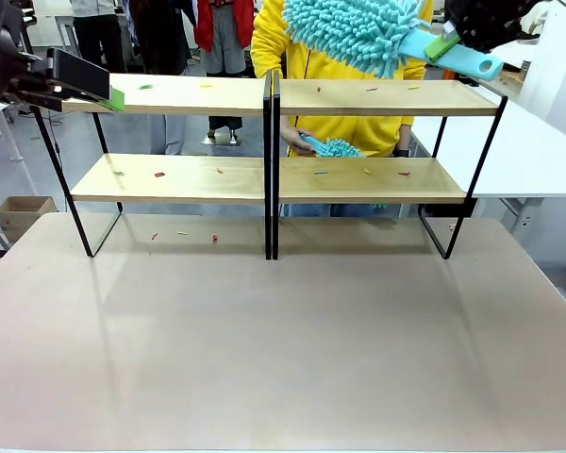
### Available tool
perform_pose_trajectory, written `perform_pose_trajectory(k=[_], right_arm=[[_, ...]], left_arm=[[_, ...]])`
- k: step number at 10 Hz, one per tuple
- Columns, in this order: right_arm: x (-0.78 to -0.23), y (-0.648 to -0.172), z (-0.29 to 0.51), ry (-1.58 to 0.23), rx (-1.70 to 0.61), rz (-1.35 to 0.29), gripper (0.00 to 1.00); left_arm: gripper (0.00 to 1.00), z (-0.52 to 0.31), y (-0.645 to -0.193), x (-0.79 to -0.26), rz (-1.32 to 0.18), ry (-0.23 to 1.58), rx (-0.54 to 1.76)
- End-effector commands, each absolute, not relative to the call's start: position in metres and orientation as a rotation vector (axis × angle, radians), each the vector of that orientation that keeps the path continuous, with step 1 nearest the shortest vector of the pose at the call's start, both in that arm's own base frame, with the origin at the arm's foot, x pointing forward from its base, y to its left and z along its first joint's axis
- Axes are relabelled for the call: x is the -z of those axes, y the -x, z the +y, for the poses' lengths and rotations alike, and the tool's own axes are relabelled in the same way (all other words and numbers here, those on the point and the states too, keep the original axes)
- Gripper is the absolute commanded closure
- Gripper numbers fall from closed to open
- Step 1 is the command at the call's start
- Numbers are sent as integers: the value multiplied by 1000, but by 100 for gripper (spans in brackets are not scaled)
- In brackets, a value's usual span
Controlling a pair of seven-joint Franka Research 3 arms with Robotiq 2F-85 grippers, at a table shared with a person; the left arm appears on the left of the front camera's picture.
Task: Clean the shelves.
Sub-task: Clean a randomly selected level of the Shelf with the Duster.
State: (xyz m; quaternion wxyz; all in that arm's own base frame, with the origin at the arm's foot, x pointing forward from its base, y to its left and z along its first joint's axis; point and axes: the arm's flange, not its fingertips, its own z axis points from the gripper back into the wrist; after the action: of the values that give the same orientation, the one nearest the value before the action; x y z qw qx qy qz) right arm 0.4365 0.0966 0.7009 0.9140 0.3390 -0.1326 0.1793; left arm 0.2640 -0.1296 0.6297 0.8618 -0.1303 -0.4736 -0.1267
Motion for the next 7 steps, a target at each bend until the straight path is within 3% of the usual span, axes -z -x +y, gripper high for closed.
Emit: perform_pose_trajectory(k=[1, 4, 7], right_arm=[[-700, -457, 110, -645, -339, -259, 88], [-685, -497, 137, -624, -234, -161, 88], [-672, -506, 142, -551, -127, -81, 88]], left_arm=[[0, -129, -263, -630, -997, 272, 266], [0, -129, -263, -630, -997, 272, 266], [0, -129, -263, -630, -997, 272, 266]])
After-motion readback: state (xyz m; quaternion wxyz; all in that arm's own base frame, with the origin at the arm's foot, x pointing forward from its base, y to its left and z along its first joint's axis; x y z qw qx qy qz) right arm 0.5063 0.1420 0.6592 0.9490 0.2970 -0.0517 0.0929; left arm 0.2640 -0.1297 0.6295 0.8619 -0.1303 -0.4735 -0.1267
